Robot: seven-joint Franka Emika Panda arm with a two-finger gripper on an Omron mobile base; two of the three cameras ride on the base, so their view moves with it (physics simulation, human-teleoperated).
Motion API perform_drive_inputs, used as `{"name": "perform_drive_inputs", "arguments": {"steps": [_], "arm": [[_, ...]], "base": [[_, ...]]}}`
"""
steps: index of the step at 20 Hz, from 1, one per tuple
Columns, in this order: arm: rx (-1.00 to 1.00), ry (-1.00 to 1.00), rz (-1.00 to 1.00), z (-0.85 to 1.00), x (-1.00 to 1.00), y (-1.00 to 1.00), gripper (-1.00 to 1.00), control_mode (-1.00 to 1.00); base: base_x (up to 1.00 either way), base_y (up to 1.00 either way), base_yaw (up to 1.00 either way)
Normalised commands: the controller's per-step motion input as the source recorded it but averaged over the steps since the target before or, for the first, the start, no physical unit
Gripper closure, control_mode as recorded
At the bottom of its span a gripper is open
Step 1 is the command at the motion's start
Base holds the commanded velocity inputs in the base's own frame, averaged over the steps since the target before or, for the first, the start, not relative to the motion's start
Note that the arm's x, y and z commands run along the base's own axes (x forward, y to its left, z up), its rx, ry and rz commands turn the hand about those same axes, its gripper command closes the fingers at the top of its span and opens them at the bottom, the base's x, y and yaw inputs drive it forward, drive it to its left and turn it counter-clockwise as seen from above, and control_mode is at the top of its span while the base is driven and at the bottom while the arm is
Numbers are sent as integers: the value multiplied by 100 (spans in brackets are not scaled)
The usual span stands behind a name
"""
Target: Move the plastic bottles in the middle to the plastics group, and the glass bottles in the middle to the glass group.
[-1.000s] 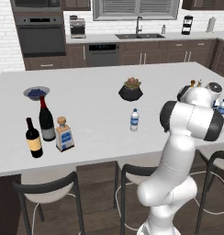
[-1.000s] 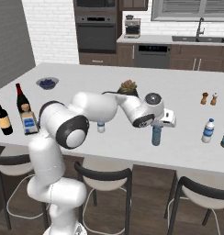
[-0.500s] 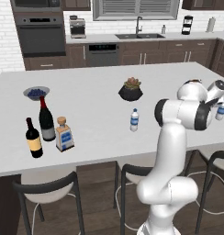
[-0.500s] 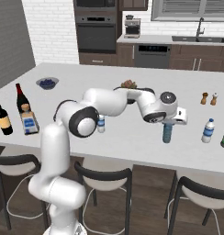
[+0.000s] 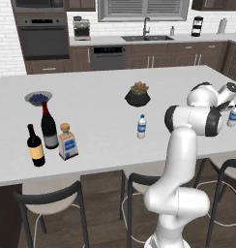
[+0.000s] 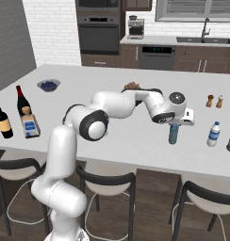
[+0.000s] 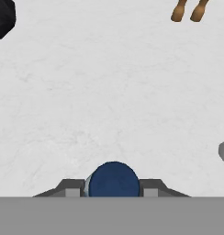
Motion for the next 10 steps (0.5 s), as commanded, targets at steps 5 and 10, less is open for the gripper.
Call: {"name": "perform_drive_inputs", "arguments": {"steps": [5, 10], "arm": [[-8, 0, 0, -3, 21, -1, 100, -100], [-10, 0, 0, 0, 32, -19, 100, -100]], "base": [[0, 0, 0], [0, 0, 0]]}}
